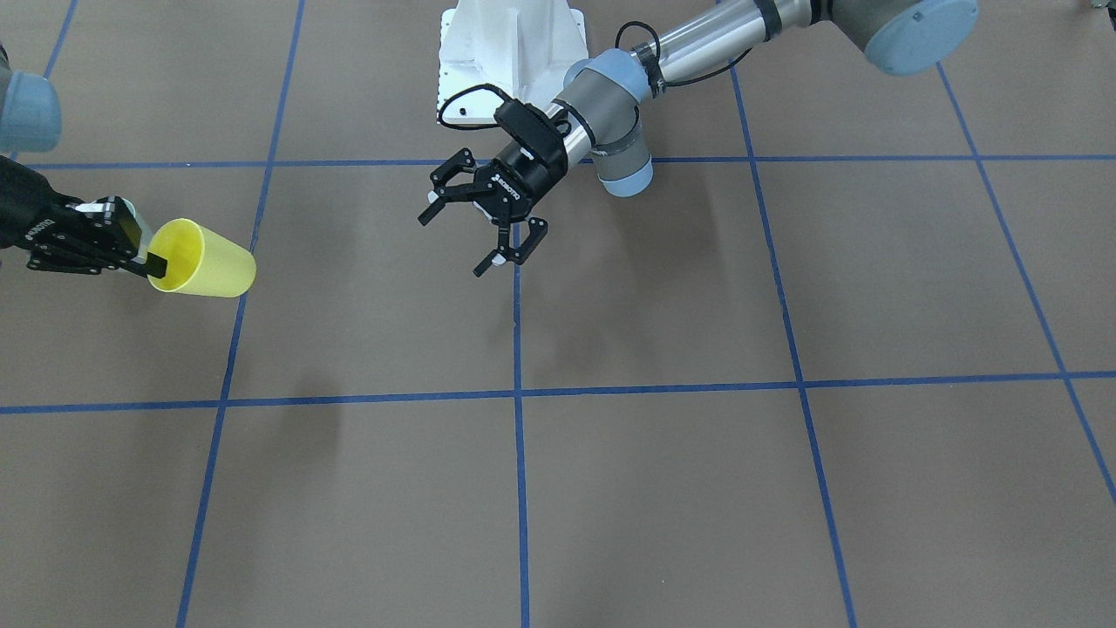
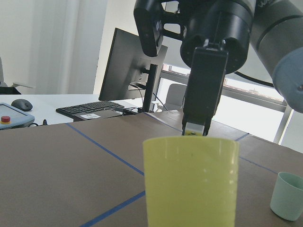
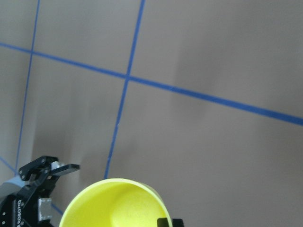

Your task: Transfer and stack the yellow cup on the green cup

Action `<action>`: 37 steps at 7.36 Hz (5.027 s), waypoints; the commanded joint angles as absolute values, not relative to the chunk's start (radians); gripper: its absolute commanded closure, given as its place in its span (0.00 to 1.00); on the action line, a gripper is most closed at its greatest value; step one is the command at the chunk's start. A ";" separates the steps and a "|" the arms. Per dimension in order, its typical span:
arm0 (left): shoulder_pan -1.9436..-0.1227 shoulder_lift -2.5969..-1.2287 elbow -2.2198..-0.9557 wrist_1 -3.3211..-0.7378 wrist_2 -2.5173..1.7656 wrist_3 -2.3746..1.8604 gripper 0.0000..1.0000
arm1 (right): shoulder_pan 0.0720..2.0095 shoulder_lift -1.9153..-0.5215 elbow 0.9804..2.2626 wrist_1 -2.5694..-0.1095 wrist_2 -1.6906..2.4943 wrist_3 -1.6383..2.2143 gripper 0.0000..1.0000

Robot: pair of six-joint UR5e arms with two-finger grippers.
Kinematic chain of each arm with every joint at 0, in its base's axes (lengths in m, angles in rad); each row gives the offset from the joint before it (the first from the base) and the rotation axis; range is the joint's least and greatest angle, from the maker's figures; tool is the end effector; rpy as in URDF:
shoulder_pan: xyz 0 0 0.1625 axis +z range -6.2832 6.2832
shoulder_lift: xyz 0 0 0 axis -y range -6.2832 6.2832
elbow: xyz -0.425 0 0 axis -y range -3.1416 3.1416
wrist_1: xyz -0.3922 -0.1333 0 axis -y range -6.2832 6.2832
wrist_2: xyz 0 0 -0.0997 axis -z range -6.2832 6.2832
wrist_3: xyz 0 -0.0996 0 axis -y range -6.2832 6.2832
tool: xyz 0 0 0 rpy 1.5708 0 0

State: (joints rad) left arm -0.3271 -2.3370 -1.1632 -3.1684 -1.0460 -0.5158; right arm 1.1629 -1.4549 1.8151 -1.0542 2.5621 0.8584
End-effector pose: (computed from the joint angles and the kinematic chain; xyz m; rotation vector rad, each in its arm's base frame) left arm 0.6081 -0.3998 0.2063 1.4539 1.2266 -0.0211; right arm -0.1612 -0.4989 0.4047 0.0984 -1.2091 -0.0402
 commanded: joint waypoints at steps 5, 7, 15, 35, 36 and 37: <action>-0.645 -2.316 -1.091 -2.676 -1.223 -0.934 0.01 | 1.163 -1.879 2.016 -1.055 2.280 0.847 1.00; -0.702 -2.310 -1.089 -2.580 -1.307 -0.934 0.01 | 1.138 -1.901 2.017 -1.055 2.273 0.844 1.00; -0.828 -2.309 -1.106 -2.492 -1.602 -0.988 0.01 | 1.046 -1.916 2.005 -1.055 2.267 0.853 0.03; -1.443 -1.582 -1.702 -1.625 -2.338 0.029 0.00 | 1.331 -1.466 1.703 -1.450 2.335 0.482 0.00; -1.443 -1.563 -1.715 -1.634 -2.338 0.020 0.00 | 1.330 -1.470 1.703 -1.447 2.332 0.482 0.00; -1.437 -1.569 -1.710 -1.634 -2.335 0.011 0.00 | 1.328 -1.468 1.700 -1.442 2.329 0.480 0.00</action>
State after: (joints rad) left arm -1.4403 -1.5809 -1.7028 -1.6322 -2.3373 0.0209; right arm 1.3298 -1.4670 1.7005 -1.4467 2.3325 0.4816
